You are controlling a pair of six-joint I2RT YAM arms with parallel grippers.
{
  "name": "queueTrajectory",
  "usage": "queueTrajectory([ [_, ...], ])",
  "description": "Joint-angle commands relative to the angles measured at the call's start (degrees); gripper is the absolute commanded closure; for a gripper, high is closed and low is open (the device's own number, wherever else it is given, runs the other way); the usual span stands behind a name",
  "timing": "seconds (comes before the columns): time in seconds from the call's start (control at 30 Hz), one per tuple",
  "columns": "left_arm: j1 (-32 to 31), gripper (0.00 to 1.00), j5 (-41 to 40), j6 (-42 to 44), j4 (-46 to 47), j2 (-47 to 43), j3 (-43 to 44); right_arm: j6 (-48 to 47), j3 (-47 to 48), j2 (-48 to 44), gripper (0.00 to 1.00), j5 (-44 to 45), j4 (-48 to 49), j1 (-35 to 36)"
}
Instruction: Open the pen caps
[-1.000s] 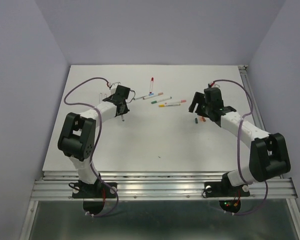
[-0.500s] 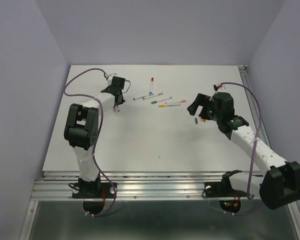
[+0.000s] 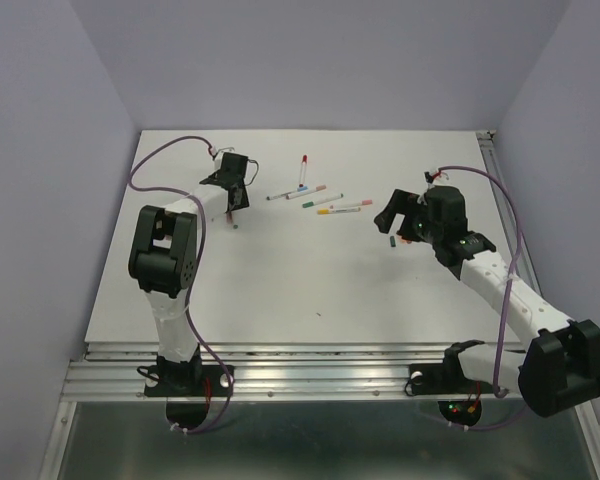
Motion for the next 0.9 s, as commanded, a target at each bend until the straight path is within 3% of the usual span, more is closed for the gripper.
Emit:
queueTrajectory([
  [0.0, 0.11, 0.47, 0.70, 1.54, -0.03, -2.36, 2.02, -1.54, -0.62, -1.02, 0.00, -0.55, 1.32, -0.01],
  [0.2, 0.11, 0.30, 13.86, 10.03, 5.58, -7.02, 0.87, -2.06, -1.15, -0.93, 0.00, -2.56, 2.46, -0.10],
  [0.23, 0.11, 0.23, 16.32, 12.33, 5.94, -6.94, 1.22, -2.15, -1.24, -0.93, 0.00, -3.53, 2.55, -0.01],
  [0.27, 0.11, 0.01, 21.13, 14.35, 6.12, -6.67, 1.75, -2.33, -1.41, -0.84, 0.00, -5.28, 2.73, -0.01],
  [0.43, 0.11, 0.01, 27.76, 25.06, 4.55, -1.59, 8.94, -4.35, -2.20, -1.46, 0.00, -8.10, 4.13, -0.10],
  [0.63, 0.11, 0.01, 40.86, 37.02, -4.23, 5.63, 20.37, -5.85, -3.00, -1.99, 0.00, -9.77, 5.01, -0.10],
  [0.87, 0.02, 0.02, 41.76, 45.13, -15.76, 13.01, 31.45, -6.37, -2.73, -1.46, 0.00, -9.69, 4.48, -0.01],
])
